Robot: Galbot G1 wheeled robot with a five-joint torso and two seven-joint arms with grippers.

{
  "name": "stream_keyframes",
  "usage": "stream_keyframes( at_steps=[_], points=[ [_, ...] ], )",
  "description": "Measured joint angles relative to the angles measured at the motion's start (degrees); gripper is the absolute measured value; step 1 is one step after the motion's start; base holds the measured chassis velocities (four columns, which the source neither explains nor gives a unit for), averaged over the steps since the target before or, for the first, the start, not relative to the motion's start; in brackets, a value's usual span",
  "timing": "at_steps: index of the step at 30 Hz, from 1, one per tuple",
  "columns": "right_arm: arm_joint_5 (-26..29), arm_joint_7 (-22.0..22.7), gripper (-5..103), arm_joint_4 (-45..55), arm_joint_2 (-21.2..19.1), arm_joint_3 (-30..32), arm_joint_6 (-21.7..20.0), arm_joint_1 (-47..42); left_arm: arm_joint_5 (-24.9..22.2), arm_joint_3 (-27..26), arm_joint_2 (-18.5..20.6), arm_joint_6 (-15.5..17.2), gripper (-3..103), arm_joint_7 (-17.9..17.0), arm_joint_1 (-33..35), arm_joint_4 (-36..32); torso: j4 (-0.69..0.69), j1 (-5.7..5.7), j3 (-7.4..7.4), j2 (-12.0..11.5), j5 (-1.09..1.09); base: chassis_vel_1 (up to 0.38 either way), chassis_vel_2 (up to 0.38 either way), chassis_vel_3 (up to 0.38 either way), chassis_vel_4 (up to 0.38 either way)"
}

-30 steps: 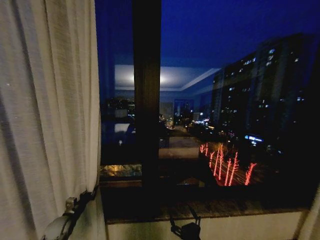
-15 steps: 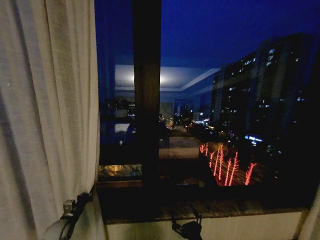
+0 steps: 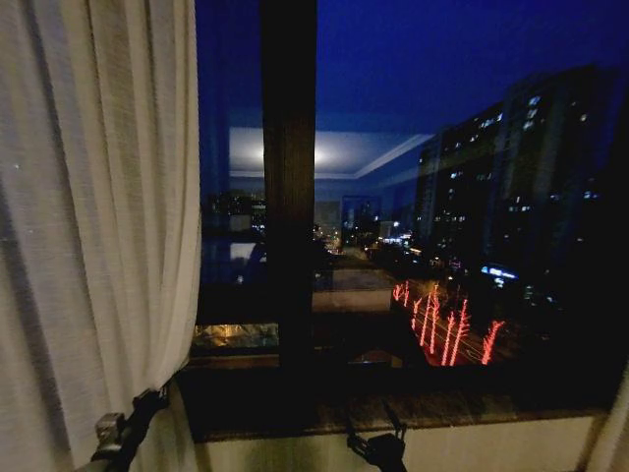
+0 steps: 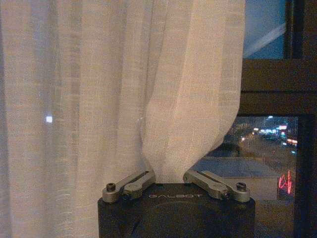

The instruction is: Open the curtains by pulling them apart, changing their state from closed to fully open.

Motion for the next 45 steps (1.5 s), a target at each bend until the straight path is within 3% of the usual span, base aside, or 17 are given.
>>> stream_keyframes(
  at_steps=[6,24,45],
  points=[
    [-0.2,0.0,100,0.4,0.0,-0.1,-0.6,-0.6,-0.2,-0.3,-0.4,0.1,0,0.0,1.6,-2.8,-0.01,0.00,0.00,0.0,0.00,0.000,0.000,0.000,0.000],
    [-4.2,-0.1,100,1.7,0.0,-2.1,-1.2,-3.1,0.4,0.2,-1.5,-0.2,0,0.5,2.4,-1.3,-0.01,0.00,0.00,0.0,0.00,0.015,0.019,-0.017,-0.021],
    [-5.3,0.0,100,2.4,0.0,-4.0,0.3,-4.5,0.9,-0.5,-1.6,-1.4,0,1.9,4.5,-1.3,0.00,0.01,0.00,0.0,0.00,0.173,0.176,-0.179,-0.170]
  ],
)
